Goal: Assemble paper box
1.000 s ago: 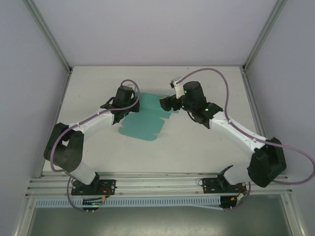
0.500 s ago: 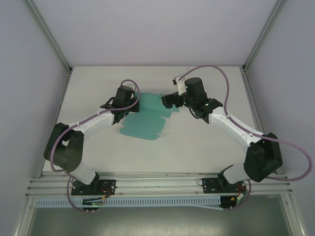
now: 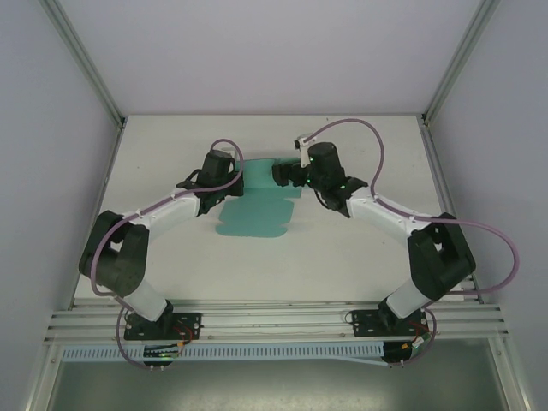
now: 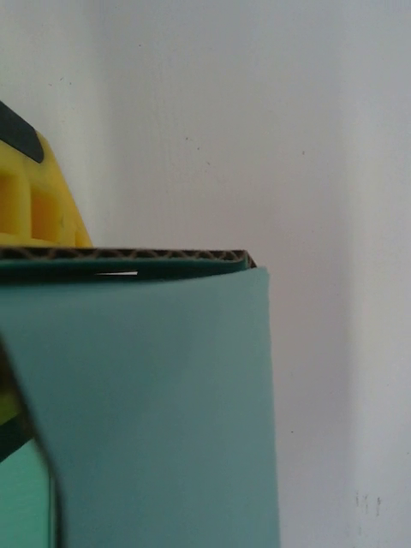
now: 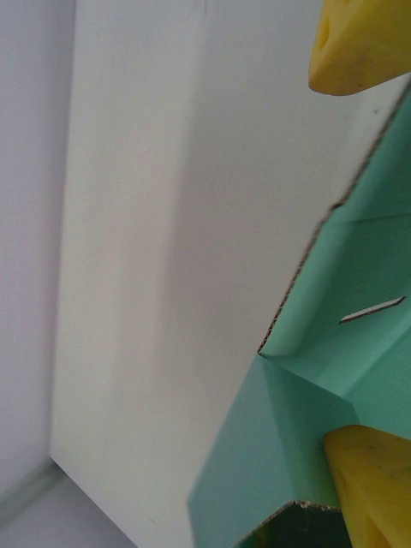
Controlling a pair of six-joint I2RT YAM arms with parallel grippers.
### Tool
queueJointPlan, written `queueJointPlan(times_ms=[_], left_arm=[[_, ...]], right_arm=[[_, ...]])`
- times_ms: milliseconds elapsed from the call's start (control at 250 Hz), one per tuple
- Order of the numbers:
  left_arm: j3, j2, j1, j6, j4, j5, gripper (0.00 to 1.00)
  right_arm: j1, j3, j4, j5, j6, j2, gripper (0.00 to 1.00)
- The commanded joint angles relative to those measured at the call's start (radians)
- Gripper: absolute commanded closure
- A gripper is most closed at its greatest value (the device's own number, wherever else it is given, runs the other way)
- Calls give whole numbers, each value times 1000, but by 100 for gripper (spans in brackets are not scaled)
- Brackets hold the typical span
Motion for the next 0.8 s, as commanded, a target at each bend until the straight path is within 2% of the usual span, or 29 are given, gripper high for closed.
queueJointPlan(times_ms=[0, 100, 216, 304, 448, 600, 795], left_arm=[[20, 19, -5, 1, -3, 17, 100], [19, 16, -5, -1, -13, -10, 100], [19, 19, -5, -15, -5, -16, 100], [28, 28, -4, -24, -7, -16, 100], [38, 36, -5, -32, -15, -32, 100], [40, 28, -5, -25, 4, -32, 100], [20, -1, -4, -2, 67, -22, 100]], right_arm=[[42, -55, 278, 365, 173, 39, 1], [77, -63, 296, 514, 238, 43, 1], [130, -30, 259, 649, 195, 37, 1], [148, -16, 206, 701, 180, 14, 1], [149, -67, 97, 631, 152, -87, 1], [140, -172, -80, 615, 153, -235, 1], [61, -315, -272, 350, 192, -383, 1]])
